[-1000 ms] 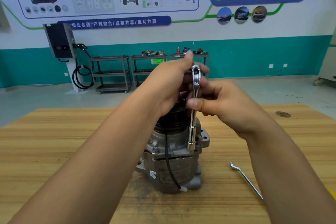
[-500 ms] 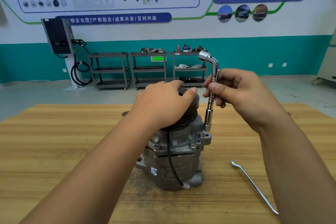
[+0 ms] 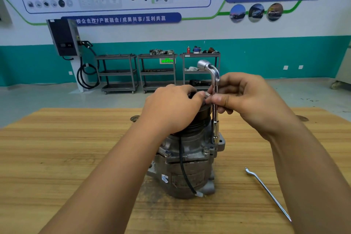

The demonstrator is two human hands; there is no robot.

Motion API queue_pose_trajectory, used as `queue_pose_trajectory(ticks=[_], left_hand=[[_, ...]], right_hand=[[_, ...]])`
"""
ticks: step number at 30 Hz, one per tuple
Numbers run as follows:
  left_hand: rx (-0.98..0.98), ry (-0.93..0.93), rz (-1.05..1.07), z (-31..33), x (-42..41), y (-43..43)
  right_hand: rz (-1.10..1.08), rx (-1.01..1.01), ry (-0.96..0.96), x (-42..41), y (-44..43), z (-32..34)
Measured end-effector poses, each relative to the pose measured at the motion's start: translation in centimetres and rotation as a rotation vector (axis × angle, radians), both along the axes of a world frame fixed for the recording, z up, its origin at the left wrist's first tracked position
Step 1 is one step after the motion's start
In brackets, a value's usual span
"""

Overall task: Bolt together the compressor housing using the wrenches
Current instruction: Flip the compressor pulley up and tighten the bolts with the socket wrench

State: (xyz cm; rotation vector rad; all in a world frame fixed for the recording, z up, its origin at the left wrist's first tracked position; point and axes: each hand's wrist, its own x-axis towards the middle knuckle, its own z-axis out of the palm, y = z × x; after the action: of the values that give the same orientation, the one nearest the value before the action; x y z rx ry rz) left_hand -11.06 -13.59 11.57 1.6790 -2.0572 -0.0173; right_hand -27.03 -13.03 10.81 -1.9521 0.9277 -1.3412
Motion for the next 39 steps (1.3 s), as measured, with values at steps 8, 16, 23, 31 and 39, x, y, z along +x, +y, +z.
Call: queue_pose_trajectory(ticks=[8,16,23,31,39], left_hand=[[0.004,0.004,-0.008,0.0,0.0,-0.1],[-0.012,0.009,-0.004,-0.2,0.1,-0.3],[-0.226,0.316,0.078,-3.2,0.4,2.1],[-0.089,0.589,0.065,-5.4,1.9,3.3],[-0.089,0.561,0.032,-7.1,2.8,3.4]], right_hand=[[-0.037,-0.02,-0.012,0.2,-0.1,-0.2],[0.104,0.057,0.049,-1.5,0.4,0.4],[-0.021,0.044,-0.049,-0.3,0.3,0.3],[-0.071,0.013,0.026,0.6,1.2,0.7],[0.008,-0.012,0.067,2.3,2.5,1.1]])
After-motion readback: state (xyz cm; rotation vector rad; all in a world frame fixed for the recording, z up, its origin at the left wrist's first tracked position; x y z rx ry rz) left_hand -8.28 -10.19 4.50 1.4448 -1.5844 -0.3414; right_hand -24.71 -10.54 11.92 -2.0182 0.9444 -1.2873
